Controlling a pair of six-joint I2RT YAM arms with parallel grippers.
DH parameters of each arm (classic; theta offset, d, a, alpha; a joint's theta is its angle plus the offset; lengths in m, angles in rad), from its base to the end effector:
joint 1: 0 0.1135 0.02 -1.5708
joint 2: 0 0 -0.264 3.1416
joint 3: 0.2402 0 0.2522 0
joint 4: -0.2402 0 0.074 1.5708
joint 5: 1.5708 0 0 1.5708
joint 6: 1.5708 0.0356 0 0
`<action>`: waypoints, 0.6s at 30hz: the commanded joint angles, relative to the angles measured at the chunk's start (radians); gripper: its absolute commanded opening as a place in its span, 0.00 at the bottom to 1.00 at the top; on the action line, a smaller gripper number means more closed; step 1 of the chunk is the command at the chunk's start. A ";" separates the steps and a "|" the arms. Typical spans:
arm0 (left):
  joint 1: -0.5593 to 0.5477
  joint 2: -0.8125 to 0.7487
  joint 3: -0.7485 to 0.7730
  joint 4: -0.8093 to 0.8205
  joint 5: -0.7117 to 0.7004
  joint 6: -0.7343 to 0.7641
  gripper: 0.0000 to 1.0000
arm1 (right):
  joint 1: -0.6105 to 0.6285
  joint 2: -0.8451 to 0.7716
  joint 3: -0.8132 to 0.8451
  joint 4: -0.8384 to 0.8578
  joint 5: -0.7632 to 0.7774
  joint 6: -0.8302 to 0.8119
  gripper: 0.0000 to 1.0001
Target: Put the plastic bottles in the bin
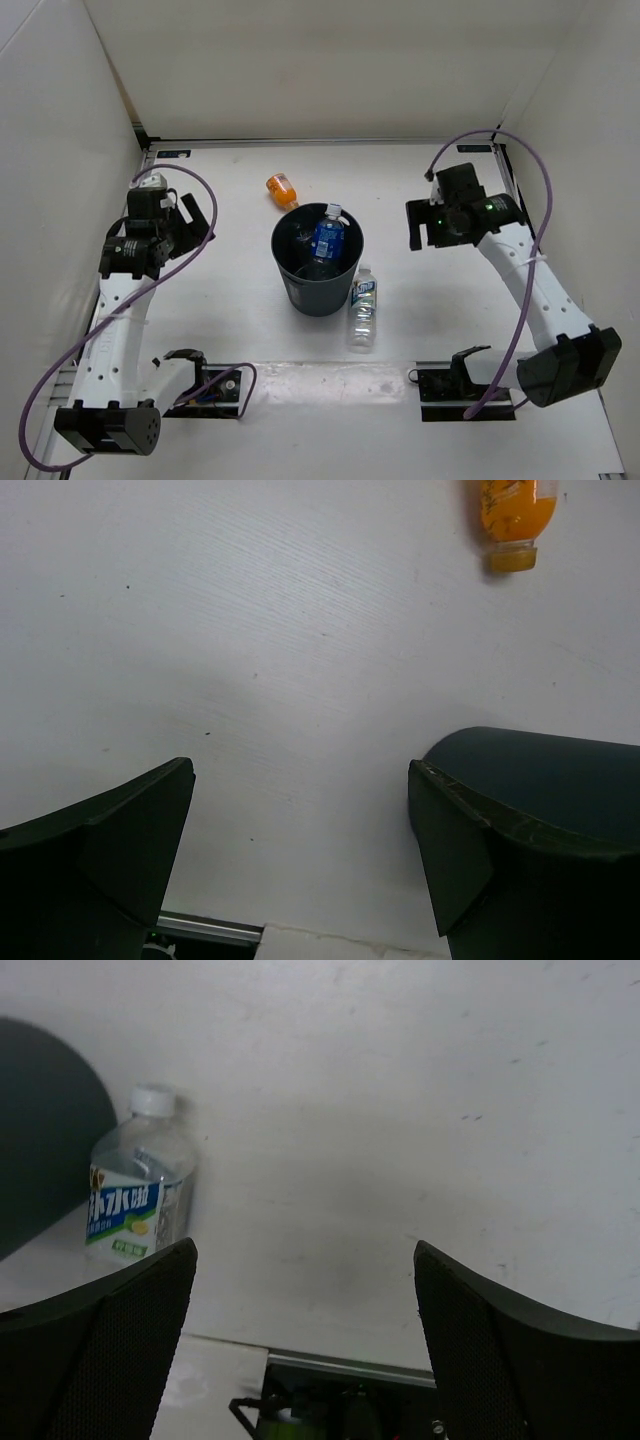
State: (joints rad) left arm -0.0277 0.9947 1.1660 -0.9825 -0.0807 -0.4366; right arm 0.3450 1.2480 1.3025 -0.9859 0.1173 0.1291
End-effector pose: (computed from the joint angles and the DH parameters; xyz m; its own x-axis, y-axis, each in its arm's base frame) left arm 0.1827 -0.0022 0.3564 -0.6451 -0.4038 -0.6488 -0.3318 0.9128 -0.2382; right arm 0.2299 0.0782 0.3494 -0.7837 -0.1458 -0.6038 -0.1707 0.9852 -0.0163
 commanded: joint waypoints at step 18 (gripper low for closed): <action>0.009 -0.076 -0.054 -0.165 0.047 -0.041 0.99 | 0.109 0.267 -0.112 0.048 -0.346 0.173 0.90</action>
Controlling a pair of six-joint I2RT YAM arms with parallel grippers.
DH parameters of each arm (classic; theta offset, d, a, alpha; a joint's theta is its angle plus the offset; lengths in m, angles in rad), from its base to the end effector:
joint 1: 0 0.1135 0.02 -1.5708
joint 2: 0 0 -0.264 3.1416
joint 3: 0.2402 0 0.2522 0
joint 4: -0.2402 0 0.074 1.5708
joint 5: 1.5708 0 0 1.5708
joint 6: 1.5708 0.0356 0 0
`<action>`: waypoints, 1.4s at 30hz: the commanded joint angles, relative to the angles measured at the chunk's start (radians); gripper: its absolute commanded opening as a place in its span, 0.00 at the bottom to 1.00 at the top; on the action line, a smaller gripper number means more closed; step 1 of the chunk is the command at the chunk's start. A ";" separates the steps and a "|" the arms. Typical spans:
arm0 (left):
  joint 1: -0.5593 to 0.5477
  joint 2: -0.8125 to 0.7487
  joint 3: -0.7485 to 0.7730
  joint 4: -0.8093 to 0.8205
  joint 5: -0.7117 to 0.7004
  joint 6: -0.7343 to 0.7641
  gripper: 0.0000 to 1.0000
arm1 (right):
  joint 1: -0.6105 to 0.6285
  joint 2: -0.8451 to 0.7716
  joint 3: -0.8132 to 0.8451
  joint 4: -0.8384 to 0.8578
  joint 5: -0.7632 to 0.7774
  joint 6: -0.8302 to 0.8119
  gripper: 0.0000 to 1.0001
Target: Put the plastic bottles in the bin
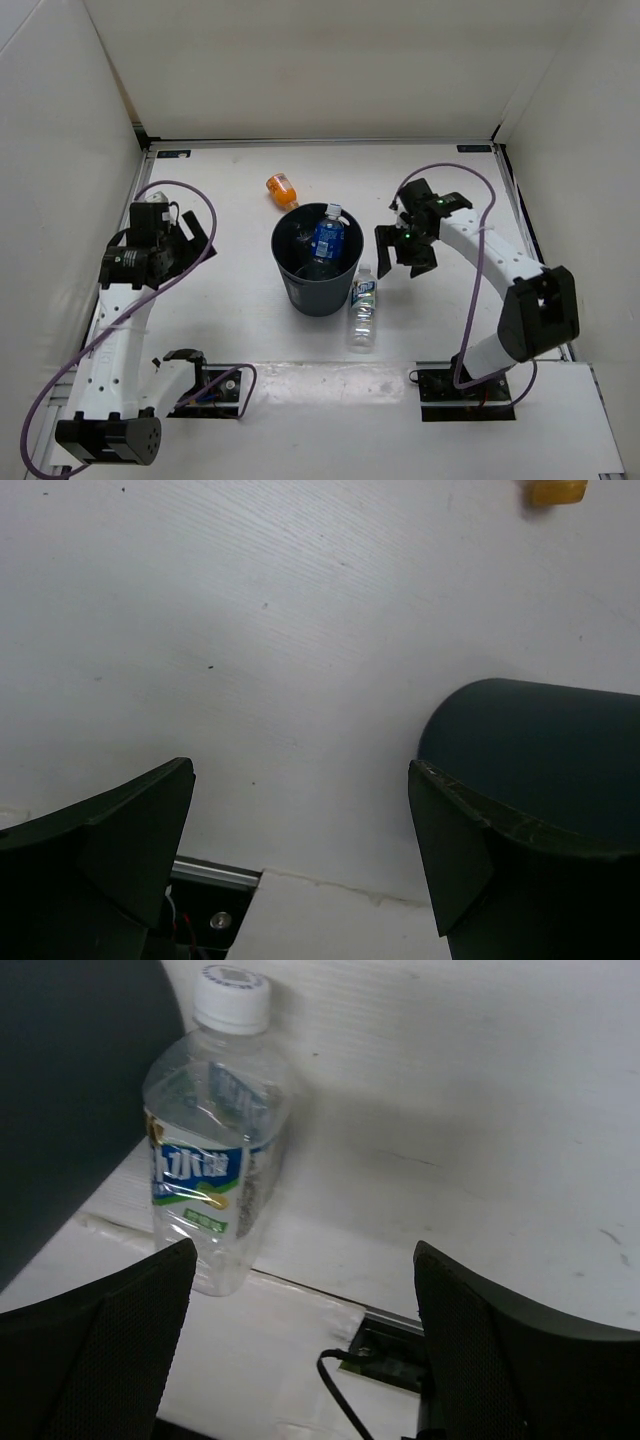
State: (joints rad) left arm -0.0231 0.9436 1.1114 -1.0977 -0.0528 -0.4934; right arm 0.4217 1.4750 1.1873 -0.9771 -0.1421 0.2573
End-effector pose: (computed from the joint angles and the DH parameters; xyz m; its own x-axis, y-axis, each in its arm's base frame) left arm 0.1621 -0.0019 0.3395 -0.7018 -0.4569 -0.5466 -0.3870 0.8887 -0.2459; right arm 0.2530 0.1190 0.2601 -0.9544 -0.1520 -0.2570 -0.2081 0.9559 0.2073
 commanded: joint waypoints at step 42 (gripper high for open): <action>-0.129 0.041 -0.033 -0.015 -0.213 0.038 0.99 | -0.170 0.114 0.361 -0.141 -0.088 0.119 0.11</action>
State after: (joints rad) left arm -0.1482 0.9665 1.0866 -1.1679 -0.2729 -0.4023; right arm 0.2863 1.7073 1.4174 -1.0500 -0.2554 0.3855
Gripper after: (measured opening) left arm 0.983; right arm 0.710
